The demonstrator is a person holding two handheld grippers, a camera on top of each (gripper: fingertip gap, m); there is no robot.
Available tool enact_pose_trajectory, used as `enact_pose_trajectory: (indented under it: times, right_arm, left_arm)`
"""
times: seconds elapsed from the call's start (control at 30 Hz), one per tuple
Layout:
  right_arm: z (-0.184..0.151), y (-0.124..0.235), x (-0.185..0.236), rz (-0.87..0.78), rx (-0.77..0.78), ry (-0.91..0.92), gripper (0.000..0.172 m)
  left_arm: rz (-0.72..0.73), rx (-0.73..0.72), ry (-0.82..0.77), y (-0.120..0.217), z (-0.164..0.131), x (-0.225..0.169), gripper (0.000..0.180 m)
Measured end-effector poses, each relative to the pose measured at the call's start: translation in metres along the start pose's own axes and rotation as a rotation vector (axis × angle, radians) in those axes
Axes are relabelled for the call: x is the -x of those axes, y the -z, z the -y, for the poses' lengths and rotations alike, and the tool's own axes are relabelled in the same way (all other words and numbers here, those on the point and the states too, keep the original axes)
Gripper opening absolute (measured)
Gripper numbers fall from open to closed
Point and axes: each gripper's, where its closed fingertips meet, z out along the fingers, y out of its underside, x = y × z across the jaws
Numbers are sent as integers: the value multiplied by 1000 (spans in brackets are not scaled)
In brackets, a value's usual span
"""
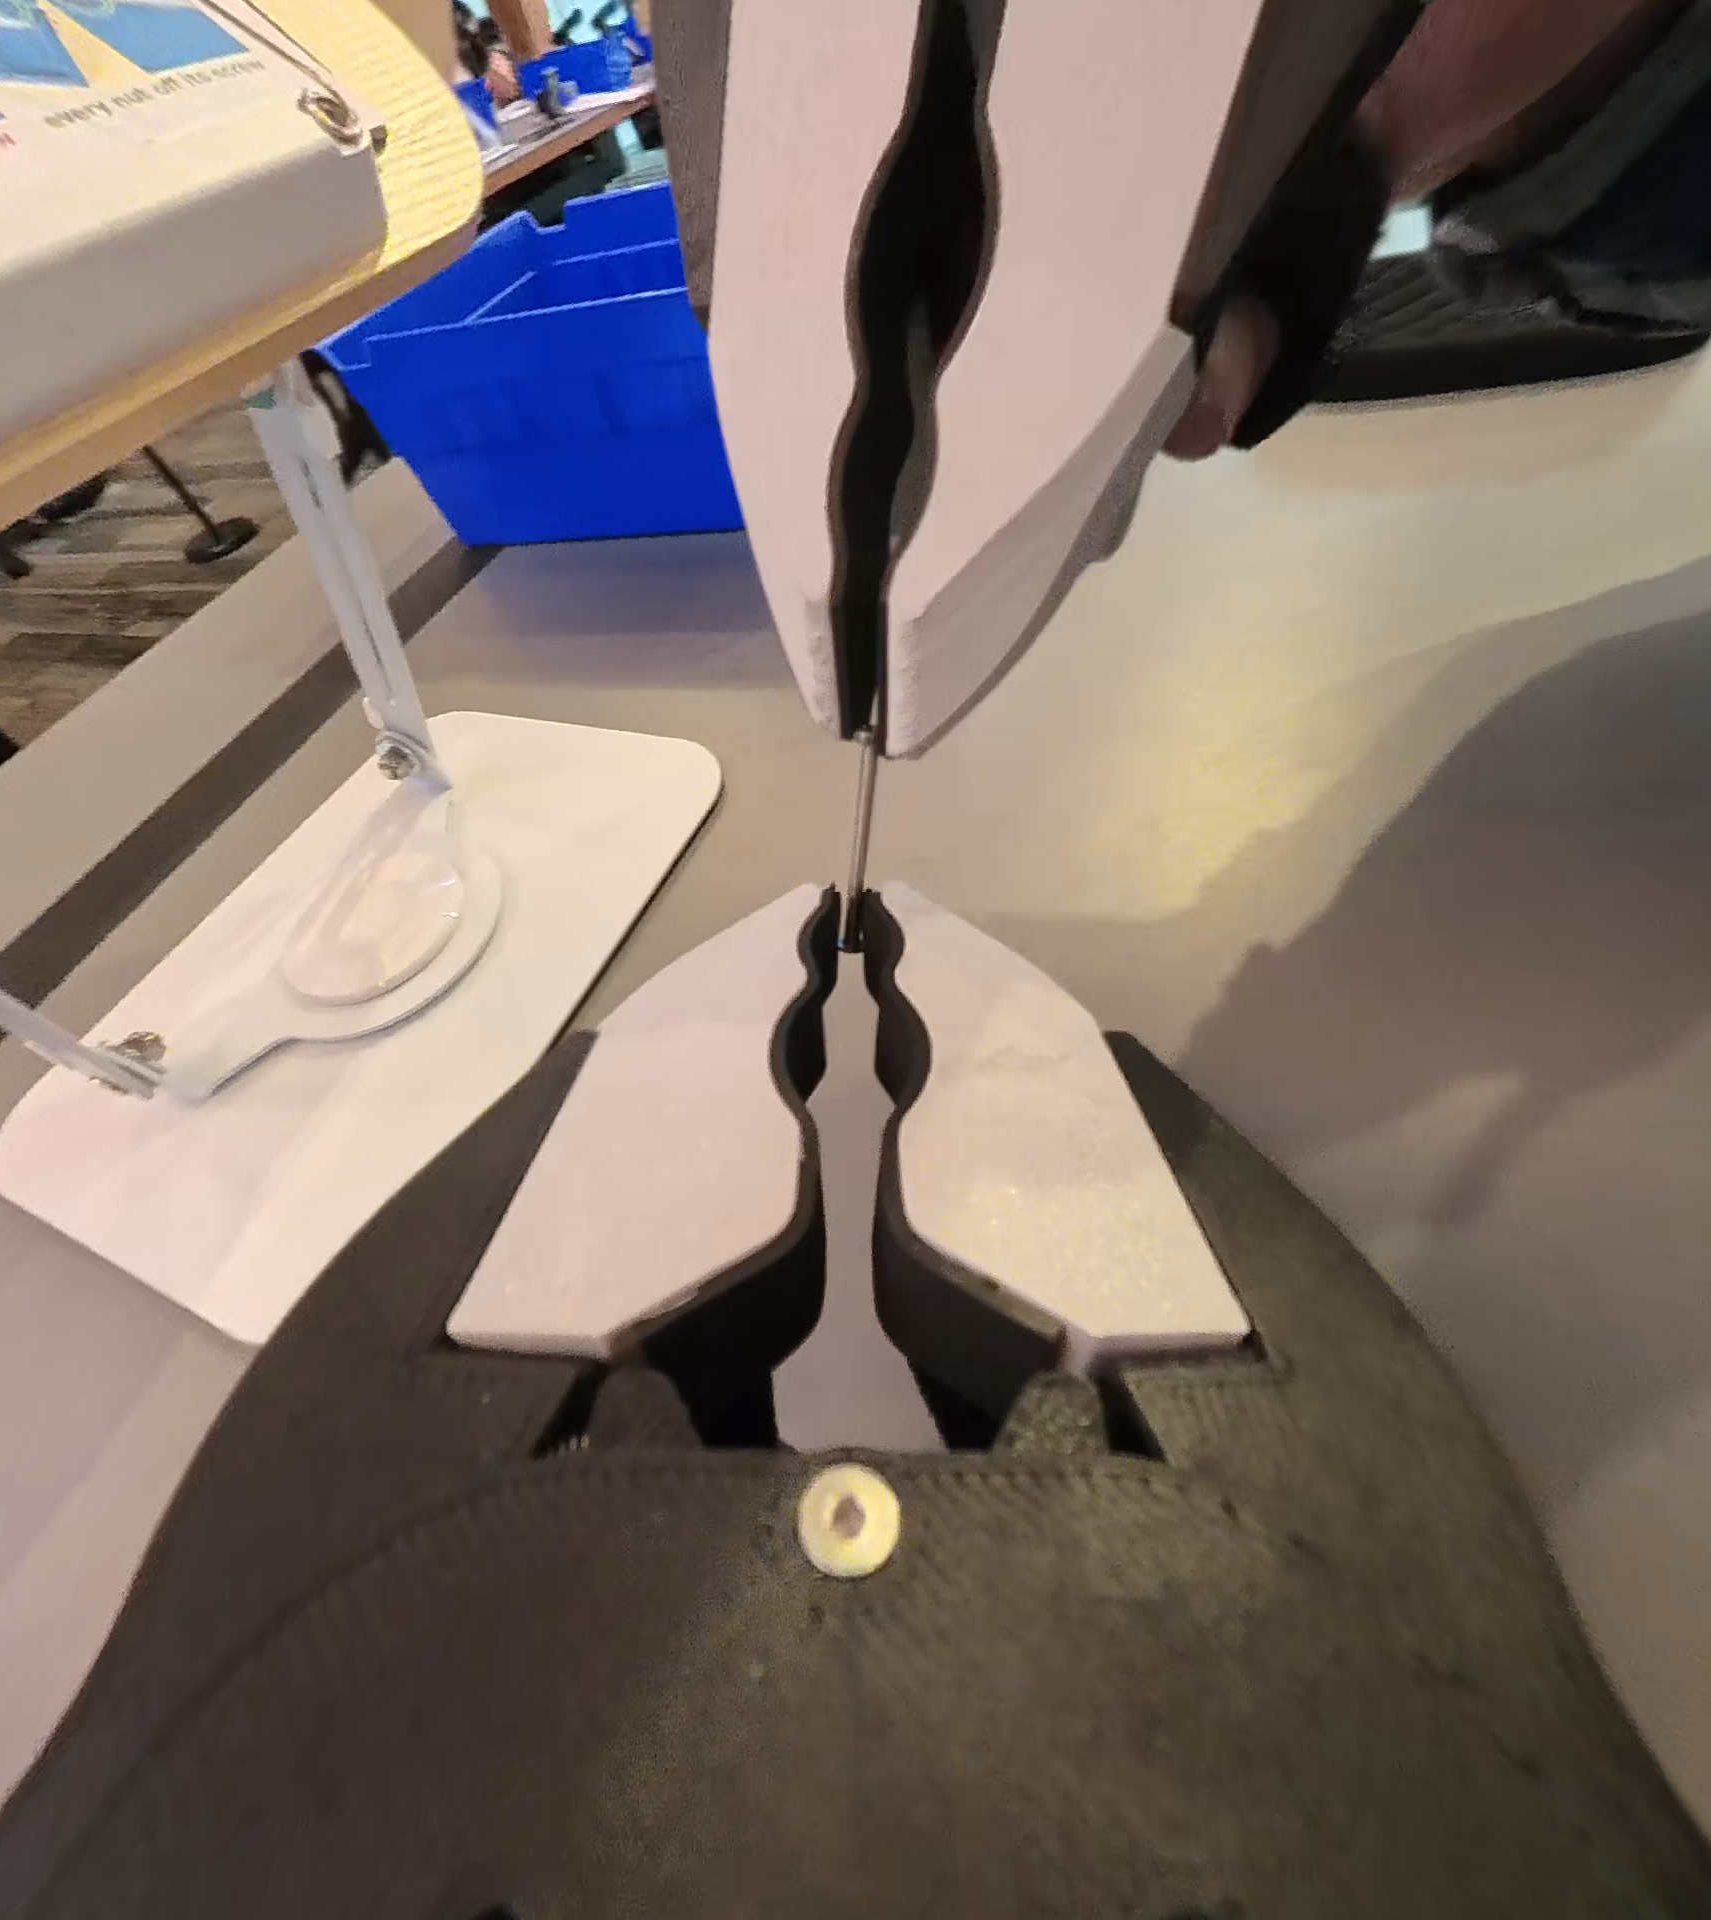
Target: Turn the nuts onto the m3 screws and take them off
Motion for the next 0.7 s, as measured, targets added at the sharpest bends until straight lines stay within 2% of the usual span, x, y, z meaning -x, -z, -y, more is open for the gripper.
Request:
enact_pose_trajectory:
  times: [0.27, 0.7]
  right_arm:
    - [2, -2, -5, -39, -52, -107, 6]
    - [3, -1, -4, -59, -42, -75, 7]
  left_arm:
    - [57, 37, -44, -4, -2, 0, 4]
    - [40, -5, 2, -1, 3, 1, 4]
